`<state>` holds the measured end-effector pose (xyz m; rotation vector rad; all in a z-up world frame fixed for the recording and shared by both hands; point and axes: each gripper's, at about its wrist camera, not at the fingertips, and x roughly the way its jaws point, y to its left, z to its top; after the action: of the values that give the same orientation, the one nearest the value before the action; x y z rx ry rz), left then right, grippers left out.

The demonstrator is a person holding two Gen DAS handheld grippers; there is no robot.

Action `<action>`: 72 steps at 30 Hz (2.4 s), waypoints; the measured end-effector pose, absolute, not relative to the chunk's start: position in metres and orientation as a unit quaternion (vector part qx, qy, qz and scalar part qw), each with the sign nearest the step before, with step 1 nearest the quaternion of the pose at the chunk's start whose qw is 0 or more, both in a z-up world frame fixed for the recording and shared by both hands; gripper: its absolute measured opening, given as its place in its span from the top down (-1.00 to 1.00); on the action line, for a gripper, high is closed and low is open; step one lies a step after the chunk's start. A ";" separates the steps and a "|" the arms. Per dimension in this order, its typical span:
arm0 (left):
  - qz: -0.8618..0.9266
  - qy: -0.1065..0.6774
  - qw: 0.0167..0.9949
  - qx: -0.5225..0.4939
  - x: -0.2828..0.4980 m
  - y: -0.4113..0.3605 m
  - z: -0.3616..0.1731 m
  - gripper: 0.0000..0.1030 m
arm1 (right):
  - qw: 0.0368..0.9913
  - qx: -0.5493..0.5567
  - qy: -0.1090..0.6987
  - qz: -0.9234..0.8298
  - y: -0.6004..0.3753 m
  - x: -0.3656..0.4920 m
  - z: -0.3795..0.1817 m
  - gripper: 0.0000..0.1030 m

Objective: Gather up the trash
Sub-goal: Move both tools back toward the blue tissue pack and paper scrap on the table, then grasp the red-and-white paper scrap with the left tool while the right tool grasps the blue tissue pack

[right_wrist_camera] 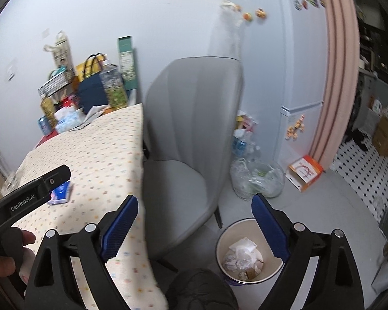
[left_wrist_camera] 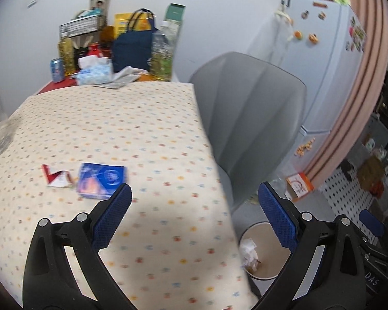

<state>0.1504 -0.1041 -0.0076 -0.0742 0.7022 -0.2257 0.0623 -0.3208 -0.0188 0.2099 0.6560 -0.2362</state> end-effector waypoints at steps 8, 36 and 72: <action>-0.072 0.329 0.939 -0.066 0.143 -0.041 0.000 -0.88 | 0.943 0.075 0.316 -0.078 -0.271 0.070 -0.002 -0.78; 0.055 0.334 0.933 -0.124 0.131 0.109 -0.022 -0.88 | 0.942 0.020 0.333 0.029 -0.140 0.114 -0.009 -0.84; 0.051 0.419 0.902 -0.094 0.242 0.083 -0.077 -0.88 | 0.920 0.050 0.388 0.025 -0.146 0.202 -0.055 -0.84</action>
<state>0.2419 0.0827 -0.0765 -0.1952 0.8665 0.1047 0.2015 -0.1462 -0.0550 0.1018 0.7964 0.0507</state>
